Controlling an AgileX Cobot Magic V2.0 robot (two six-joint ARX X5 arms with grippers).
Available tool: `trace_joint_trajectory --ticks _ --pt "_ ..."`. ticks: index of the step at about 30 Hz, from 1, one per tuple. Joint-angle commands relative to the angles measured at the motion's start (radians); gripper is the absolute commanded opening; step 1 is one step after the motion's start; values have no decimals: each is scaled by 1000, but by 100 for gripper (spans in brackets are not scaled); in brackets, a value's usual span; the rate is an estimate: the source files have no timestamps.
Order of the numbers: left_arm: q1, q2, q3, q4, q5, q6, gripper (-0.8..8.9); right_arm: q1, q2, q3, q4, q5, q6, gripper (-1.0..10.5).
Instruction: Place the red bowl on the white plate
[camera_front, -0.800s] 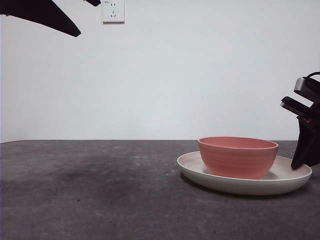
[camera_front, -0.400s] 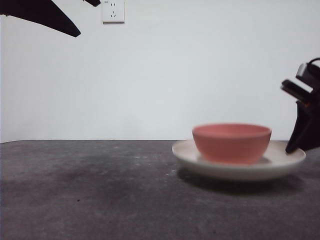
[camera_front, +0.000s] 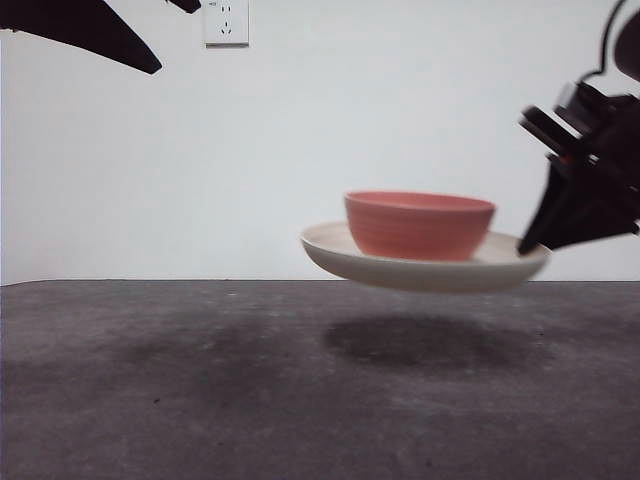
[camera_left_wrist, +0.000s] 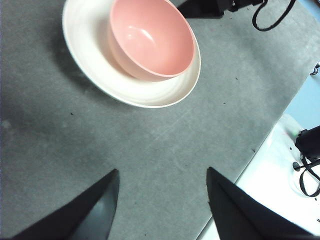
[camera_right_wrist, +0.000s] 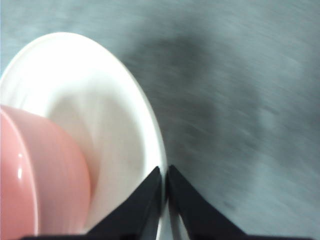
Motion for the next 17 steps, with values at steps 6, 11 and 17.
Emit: trace_joint_trajectory --ticks 6,11,17 --pt "-5 5 7 8 6 13 279 101 27 116 1 29 61 10" --pt "-5 5 7 5 6 13 279 156 71 169 -6 55 69 10" --pt "-5 5 7 2 6 12 279 208 148 214 -6 75 69 10"
